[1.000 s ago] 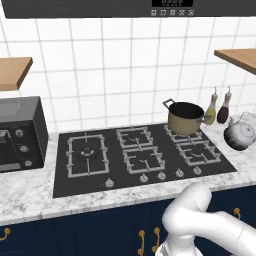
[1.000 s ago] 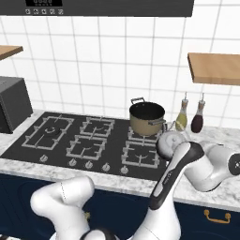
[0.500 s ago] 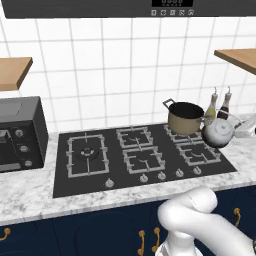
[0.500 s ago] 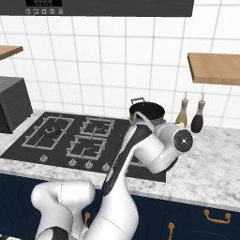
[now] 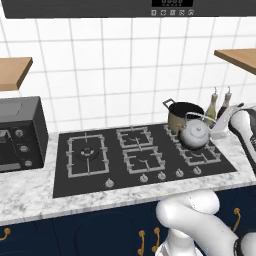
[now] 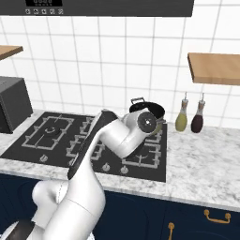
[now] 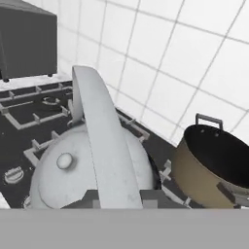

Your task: Pick the kettle from the counter and place it on a stove burner. Then turn the burner on.

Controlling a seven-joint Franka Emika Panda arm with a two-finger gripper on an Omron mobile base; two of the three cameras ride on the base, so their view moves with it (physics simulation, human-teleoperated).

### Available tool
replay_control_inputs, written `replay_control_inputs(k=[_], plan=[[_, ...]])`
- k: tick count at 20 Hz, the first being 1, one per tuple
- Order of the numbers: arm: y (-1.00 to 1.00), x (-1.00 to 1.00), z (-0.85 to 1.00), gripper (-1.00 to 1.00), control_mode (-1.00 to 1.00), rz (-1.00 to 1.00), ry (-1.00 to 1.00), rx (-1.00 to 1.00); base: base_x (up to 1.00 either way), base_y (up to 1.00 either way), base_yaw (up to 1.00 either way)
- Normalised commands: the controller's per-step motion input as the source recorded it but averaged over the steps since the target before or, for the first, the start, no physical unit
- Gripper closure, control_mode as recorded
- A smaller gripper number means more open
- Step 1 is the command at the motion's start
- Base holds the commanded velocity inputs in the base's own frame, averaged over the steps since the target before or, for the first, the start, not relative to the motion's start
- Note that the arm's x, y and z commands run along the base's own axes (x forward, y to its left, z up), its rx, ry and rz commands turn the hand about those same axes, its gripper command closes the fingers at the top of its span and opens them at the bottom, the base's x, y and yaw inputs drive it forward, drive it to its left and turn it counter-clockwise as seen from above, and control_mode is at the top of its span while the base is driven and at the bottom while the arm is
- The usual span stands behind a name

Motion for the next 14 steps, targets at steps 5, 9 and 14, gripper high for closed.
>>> replay_control_inputs(k=[5, 9, 14], plan=[[1.0, 0.06, 0.14, 1.0, -1.0, 0.23, 0.16, -0.07, 0.0, 0.0, 0.0], [1.0, -0.08, 0.15, 1.0, -1.0, 0.4, 0.11, -0.04, 0.0, 0.0, 0.0], [1.0, 0.01, 0.23, 1.0, -1.0, 0.3, 0.17, -0.02, 0.0, 0.0, 0.0]])
